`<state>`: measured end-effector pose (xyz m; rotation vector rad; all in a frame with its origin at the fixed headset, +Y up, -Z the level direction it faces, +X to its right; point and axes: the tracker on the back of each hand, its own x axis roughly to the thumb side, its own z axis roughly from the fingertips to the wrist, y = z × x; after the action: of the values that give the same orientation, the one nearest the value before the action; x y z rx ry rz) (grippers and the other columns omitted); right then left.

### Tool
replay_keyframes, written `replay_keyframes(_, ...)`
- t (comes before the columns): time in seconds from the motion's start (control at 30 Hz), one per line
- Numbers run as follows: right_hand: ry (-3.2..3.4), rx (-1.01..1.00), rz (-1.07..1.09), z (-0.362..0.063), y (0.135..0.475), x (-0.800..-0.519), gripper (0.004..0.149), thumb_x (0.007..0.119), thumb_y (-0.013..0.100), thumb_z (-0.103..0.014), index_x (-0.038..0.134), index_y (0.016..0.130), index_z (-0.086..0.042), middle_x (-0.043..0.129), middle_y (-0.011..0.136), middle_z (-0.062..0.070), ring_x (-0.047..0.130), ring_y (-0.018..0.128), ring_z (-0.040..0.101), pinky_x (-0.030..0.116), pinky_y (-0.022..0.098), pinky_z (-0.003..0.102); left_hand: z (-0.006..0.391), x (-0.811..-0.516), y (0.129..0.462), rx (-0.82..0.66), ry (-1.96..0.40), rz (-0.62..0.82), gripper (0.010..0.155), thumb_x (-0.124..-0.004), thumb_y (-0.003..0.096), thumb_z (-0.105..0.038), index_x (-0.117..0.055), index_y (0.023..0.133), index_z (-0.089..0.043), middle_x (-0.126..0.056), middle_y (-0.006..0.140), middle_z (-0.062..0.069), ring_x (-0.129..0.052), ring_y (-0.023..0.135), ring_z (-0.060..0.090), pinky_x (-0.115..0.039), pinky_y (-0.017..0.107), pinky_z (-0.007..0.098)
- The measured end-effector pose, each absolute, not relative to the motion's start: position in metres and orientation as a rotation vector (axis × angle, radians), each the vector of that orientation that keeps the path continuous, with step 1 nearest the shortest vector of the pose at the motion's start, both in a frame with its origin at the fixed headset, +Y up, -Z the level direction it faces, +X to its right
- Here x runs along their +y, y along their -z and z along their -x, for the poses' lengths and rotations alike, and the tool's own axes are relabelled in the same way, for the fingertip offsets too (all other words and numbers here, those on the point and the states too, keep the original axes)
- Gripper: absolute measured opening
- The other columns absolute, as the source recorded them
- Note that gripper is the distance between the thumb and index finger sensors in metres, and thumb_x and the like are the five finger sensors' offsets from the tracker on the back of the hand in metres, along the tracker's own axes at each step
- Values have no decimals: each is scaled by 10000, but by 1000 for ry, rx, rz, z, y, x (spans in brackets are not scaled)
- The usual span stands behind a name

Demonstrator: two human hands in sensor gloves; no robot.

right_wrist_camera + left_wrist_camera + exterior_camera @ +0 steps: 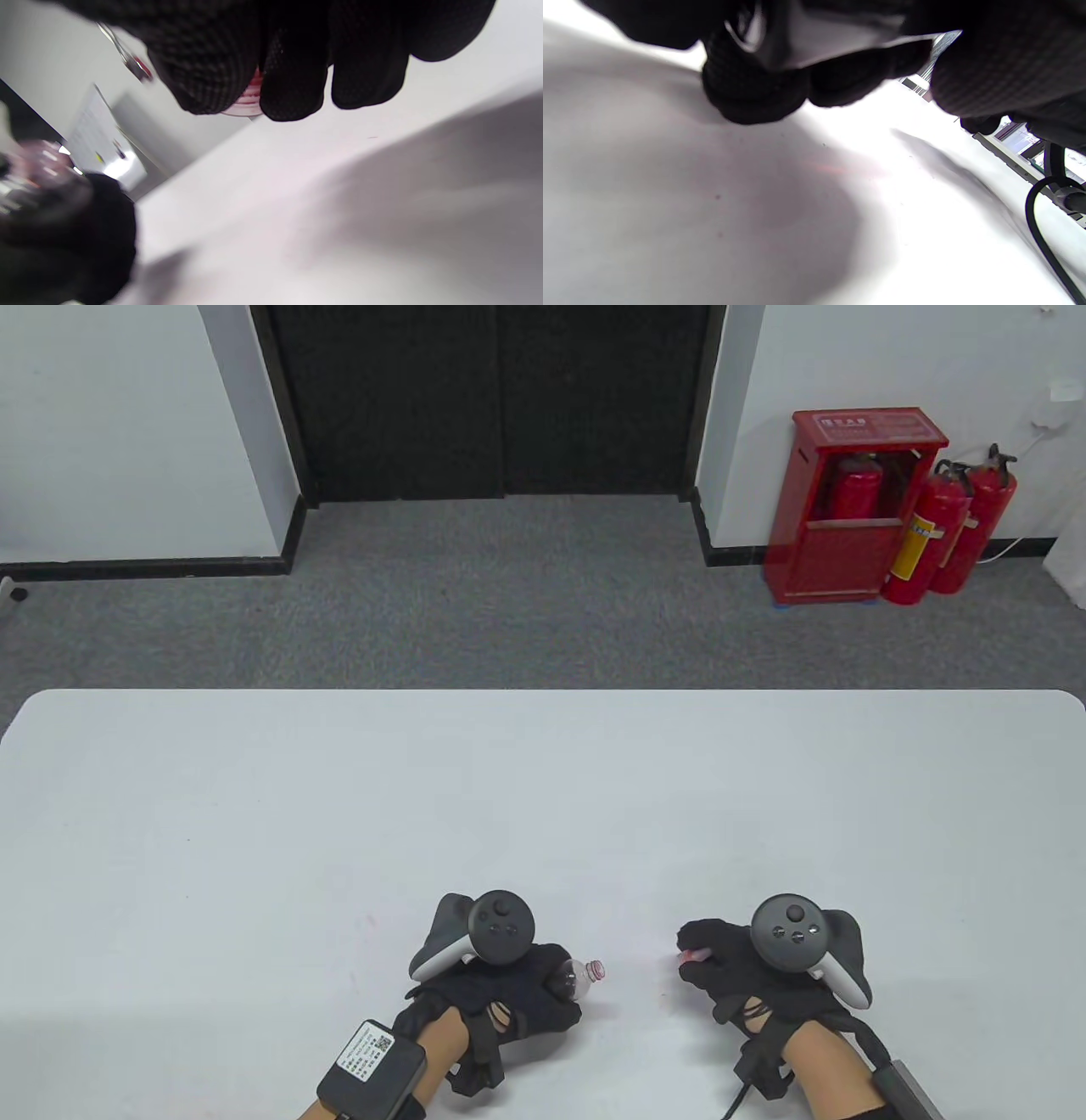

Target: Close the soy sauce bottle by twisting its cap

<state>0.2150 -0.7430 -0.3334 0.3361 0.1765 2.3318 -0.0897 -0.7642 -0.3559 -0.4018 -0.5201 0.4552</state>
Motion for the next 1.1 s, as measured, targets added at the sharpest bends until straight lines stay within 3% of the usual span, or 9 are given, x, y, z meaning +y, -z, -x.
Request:
replay_keyframes(0.6, -2220, -18, -748, -174, 307, -722, 579, 934, 355, -323, 779, 899, -193, 965, 821, 79, 922, 640, 409, 658, 541, 671, 70, -757, 342, -552, -418, 350, 486, -932, 371, -732, -863, 764, -454, -1010, 670, -196, -1118, 476, 115, -920, 224, 309)
replay_keyframes(1.1, -2242, -25, -814, -160, 303, -727, 583, 933, 352, -335, 778, 897, -201, 960, 825, 75, 924, 630, 405, 662, 538, 667, 67, -760, 341, -564, -432, 372, 493, -928, 372, -735, -861, 769, -452, -1010, 671, -195, -1118, 477, 117, -920, 225, 311)
